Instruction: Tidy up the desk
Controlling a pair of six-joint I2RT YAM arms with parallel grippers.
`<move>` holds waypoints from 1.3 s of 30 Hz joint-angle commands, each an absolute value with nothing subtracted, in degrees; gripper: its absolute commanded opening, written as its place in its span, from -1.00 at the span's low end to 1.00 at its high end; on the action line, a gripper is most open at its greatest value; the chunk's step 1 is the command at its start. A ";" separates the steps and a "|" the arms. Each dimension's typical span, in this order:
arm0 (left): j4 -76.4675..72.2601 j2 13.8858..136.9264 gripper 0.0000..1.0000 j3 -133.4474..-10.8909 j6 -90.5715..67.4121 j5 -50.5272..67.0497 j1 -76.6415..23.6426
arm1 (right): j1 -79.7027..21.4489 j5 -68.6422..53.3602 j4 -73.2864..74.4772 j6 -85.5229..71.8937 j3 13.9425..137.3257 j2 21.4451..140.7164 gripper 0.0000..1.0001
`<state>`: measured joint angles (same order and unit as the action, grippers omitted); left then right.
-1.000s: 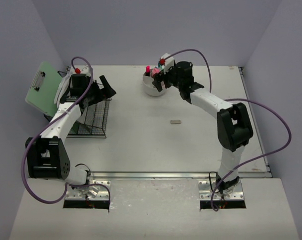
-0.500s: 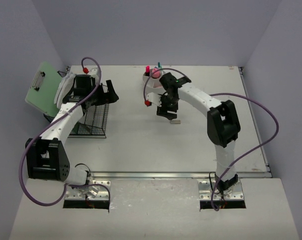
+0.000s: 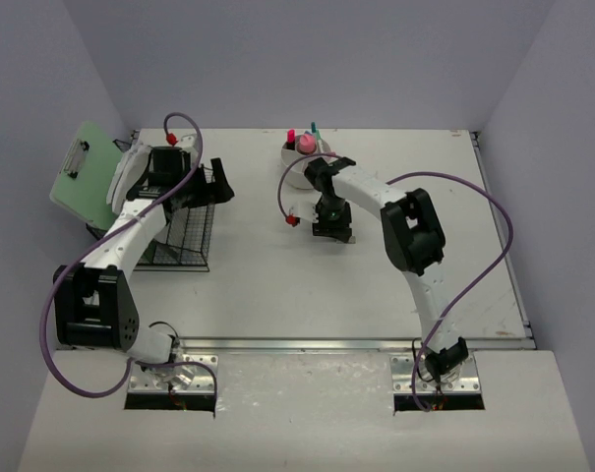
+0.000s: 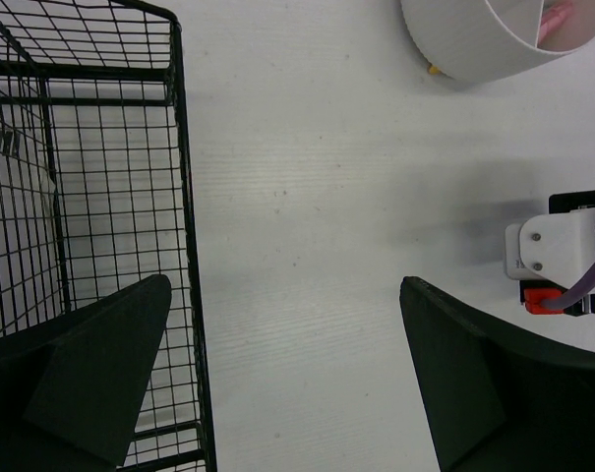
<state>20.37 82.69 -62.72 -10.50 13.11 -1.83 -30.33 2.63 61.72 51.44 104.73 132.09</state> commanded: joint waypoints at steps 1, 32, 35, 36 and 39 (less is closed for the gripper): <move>18.63 82.79 1.00 -65.04 -9.93 12.66 -2.02 | -31.54 4.49 60.66 51.02 104.39 132.20 -0.05; 14.85 79.50 1.00 -63.35 -12.13 12.19 -2.02 | -34.54 -0.30 11.77 29.53 109.81 120.23 -1.00; 14.68 80.05 1.00 -63.90 -12.35 11.42 -1.93 | -34.54 4.00 11.03 26.16 117.49 126.98 -1.00; 14.68 80.28 1.00 -64.24 -12.54 11.19 -1.93 | -34.54 5.61 11.42 24.63 122.35 130.62 -1.00; 14.68 80.52 1.00 -64.60 -12.84 11.25 -1.93 | -34.54 6.99 9.66 24.04 124.80 133.58 -1.00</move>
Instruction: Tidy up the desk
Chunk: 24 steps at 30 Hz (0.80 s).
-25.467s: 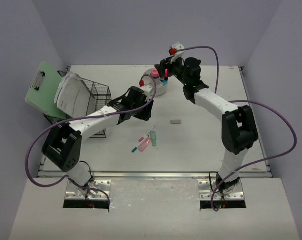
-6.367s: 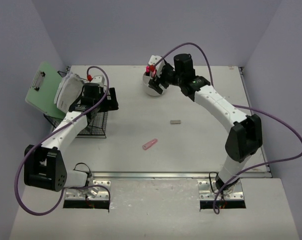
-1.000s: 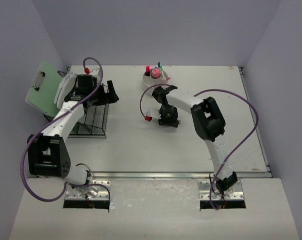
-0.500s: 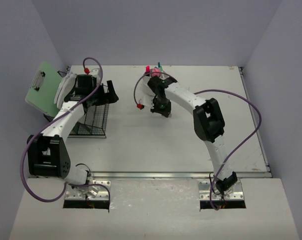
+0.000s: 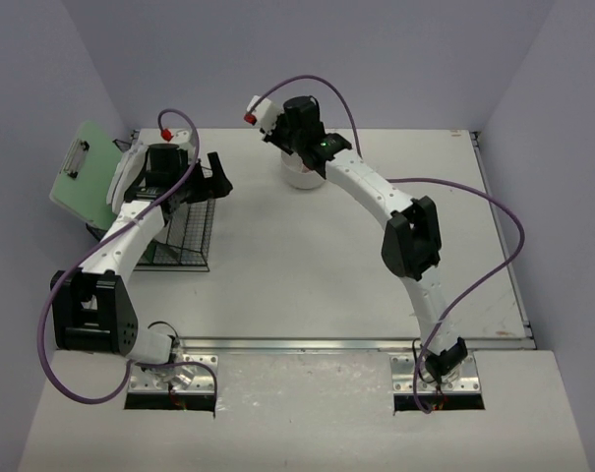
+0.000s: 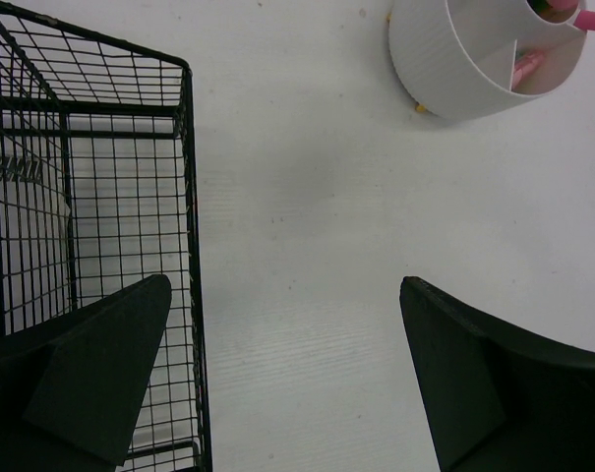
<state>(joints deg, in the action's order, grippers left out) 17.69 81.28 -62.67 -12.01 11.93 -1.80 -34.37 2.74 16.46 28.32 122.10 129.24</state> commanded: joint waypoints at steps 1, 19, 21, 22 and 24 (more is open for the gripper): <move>14.68 80.61 1.00 -64.60 -12.88 11.25 -1.88 | -34.54 7.33 7.99 24.29 123.17 133.50 -1.00; 14.88 80.86 1.00 -64.22 -13.24 11.78 -1.85 | -33.25 8.53 4.95 24.46 117.75 134.73 -1.00; 14.95 80.77 1.00 -64.41 -13.18 11.86 -1.85 | -33.05 8.36 5.10 24.35 117.52 134.83 -1.00; 15.02 80.77 1.00 -64.25 -13.10 11.87 -1.85 | -33.04 8.52 5.20 24.35 117.60 134.92 -1.00; 14.78 80.77 1.00 -64.09 -13.18 11.87 -1.85 | -32.80 8.60 5.36 24.51 117.52 135.33 -1.00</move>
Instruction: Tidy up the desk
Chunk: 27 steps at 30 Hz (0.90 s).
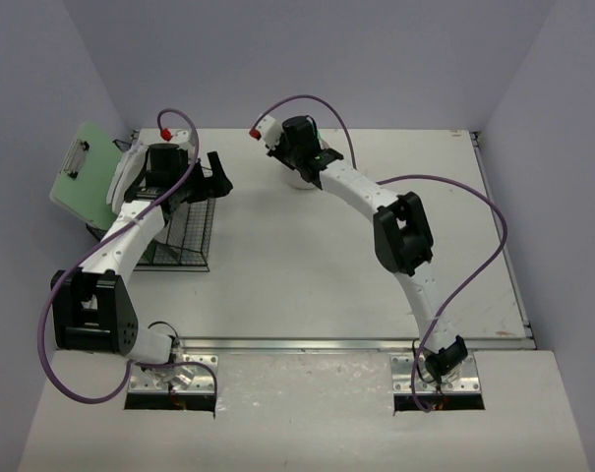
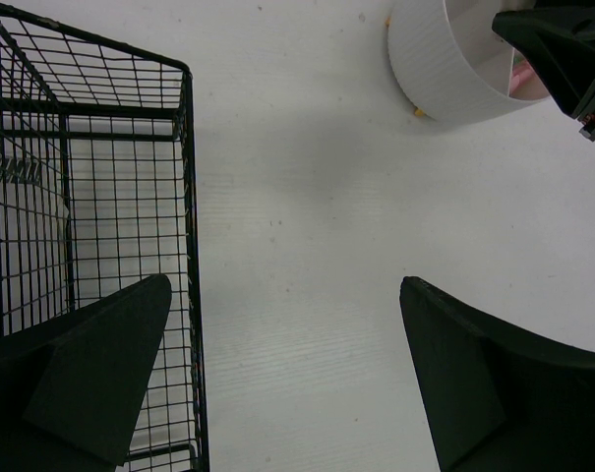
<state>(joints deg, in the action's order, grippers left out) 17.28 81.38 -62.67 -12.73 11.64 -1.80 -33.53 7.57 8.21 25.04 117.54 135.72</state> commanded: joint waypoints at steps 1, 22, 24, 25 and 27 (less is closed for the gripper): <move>14.68 80.77 1.00 -64.03 -13.23 11.78 -1.85 | -32.70 8.74 5.40 24.69 117.55 135.43 -1.00; 15.30 80.06 1.00 -64.78 -12.65 12.08 -1.85 | -33.22 2.35 16.24 16.59 122.00 125.92 0.44; 15.77 79.14 1.00 -65.53 -12.16 13.13 -1.78 | -33.22 0.66 18.26 13.98 121.89 121.95 0.62; 16.60 78.78 1.00 -66.39 -11.43 13.53 -1.80 | -33.22 0.36 19.07 12.76 121.66 119.59 0.74; 17.55 78.39 1.00 -68.40 -9.90 14.25 -1.85 | -33.20 0.36 20.64 11.68 120.96 117.59 0.97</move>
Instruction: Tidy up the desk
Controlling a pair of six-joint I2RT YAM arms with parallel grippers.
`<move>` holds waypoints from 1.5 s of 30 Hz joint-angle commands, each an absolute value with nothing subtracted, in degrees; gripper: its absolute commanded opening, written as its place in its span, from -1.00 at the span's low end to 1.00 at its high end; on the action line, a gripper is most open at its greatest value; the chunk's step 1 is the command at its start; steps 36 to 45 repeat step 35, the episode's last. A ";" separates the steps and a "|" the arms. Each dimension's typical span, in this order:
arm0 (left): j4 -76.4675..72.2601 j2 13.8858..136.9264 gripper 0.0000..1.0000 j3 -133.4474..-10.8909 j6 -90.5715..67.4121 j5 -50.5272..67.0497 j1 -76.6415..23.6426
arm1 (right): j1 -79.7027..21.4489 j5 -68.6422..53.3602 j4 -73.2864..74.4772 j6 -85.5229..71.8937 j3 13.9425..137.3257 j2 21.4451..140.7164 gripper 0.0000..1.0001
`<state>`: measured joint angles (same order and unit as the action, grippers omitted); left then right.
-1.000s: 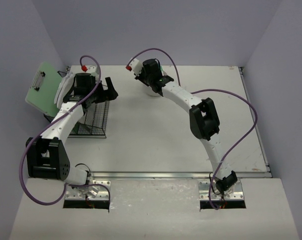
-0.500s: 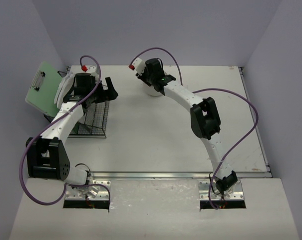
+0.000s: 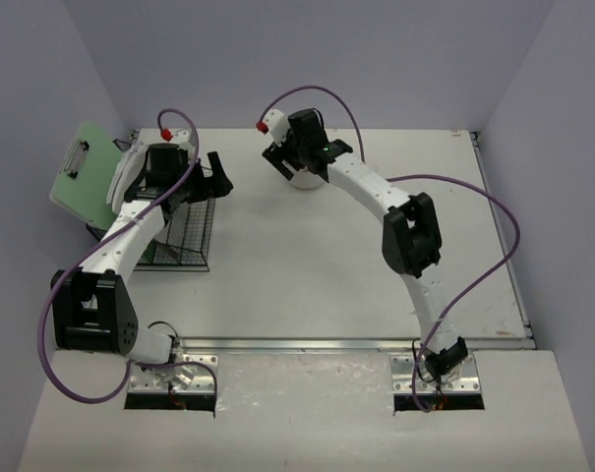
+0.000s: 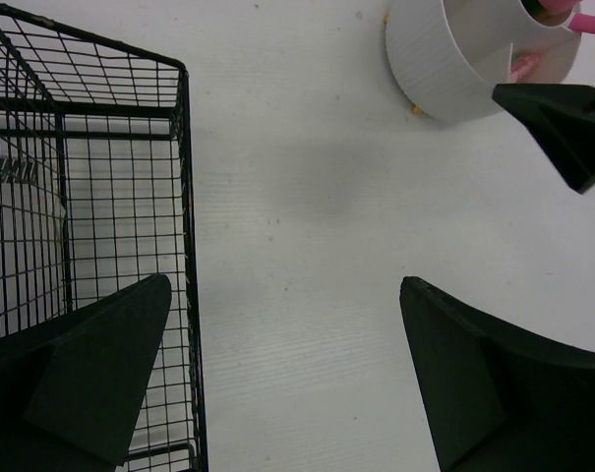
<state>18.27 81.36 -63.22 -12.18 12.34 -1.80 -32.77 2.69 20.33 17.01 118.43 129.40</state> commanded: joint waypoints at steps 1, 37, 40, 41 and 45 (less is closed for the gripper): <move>19.19 78.07 1.00 -69.48 -8.88 14.67 -1.87 | -32.68 0.63 22.88 11.20 119.05 114.83 0.97; 21.06 68.91 1.00 -59.32 6.10 15.63 -20.83 | -13.77 -9.43 25.37 -5.25 57.76 68.17 0.97; 21.06 68.91 1.00 -59.32 6.10 15.63 -20.83 | -13.77 -9.43 25.37 -5.25 57.76 68.17 0.97; 21.06 68.91 1.00 -59.32 6.10 15.63 -20.83 | -13.77 -9.43 25.37 -5.25 57.76 68.17 0.97; 21.06 68.91 1.00 -59.32 6.10 15.63 -20.83 | -13.77 -9.43 25.37 -5.25 57.76 68.17 0.97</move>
